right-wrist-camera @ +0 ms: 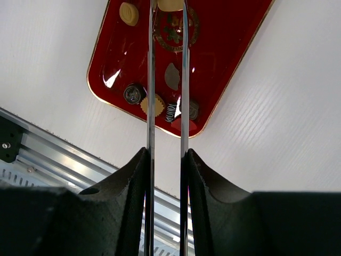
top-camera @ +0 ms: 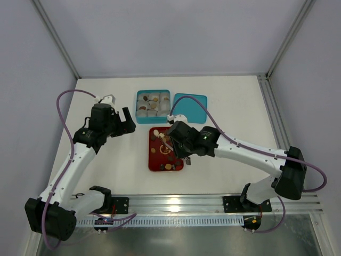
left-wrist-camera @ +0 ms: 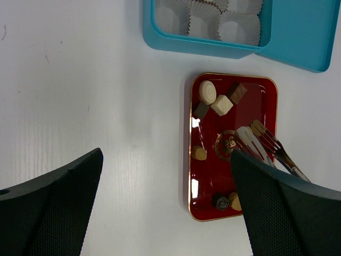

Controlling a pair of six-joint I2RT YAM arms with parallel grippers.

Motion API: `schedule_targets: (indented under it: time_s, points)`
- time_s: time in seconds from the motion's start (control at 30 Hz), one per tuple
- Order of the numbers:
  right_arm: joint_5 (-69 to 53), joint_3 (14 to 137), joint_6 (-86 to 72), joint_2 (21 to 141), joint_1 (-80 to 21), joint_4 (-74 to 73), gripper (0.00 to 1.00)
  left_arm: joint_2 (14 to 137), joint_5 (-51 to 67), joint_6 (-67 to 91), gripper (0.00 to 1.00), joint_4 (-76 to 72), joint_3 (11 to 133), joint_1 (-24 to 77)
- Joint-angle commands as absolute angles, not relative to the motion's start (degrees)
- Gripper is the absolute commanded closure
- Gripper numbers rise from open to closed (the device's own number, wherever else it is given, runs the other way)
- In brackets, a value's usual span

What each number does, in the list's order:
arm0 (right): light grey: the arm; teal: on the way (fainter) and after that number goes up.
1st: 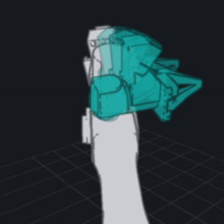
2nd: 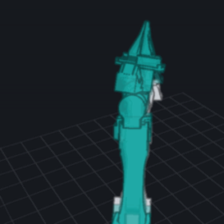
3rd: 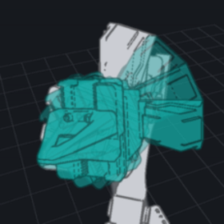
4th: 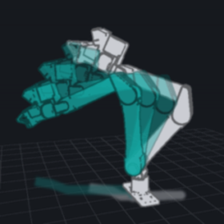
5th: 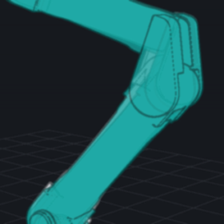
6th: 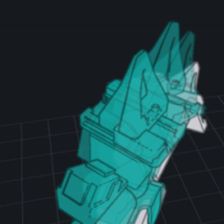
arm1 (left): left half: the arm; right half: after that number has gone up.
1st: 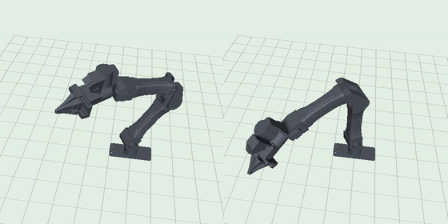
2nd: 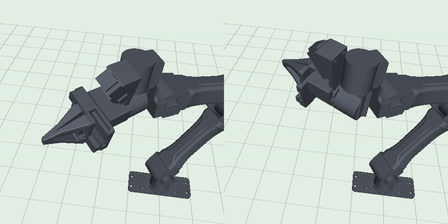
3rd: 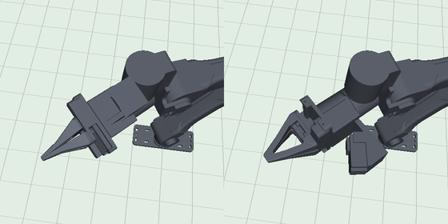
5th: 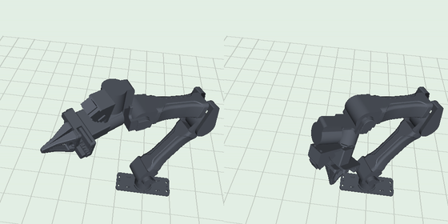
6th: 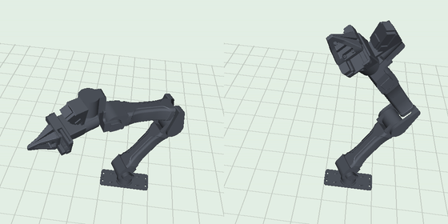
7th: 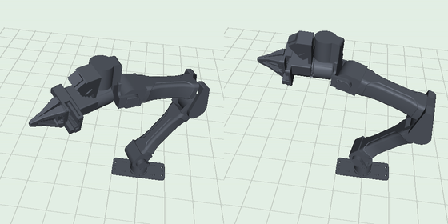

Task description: Pack the chocolate

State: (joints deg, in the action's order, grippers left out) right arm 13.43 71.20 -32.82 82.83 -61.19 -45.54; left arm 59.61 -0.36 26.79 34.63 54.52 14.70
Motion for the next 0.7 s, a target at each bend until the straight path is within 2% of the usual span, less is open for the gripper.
schedule_targets:
  time_s: [0.0,0.43,0.67]
  points:
    - [14.76,75.32,-31.56,80.51,-59.94,-44.3,0.64,59.15,-0.18,26.72,0.0,34.28,54.49,14.33]
    - [11.87,86.82,-24.97,85.95,-48.17,-40.7,0.64,59.33,-0.26,26.63,0.0,34.28,54.4,14.33]
    - [8.97,94.47,-22.06,96.83,-42.81,-38.5,0.64,59.41,-0.26,26.72,0.0,34.28,54.4,14.41]
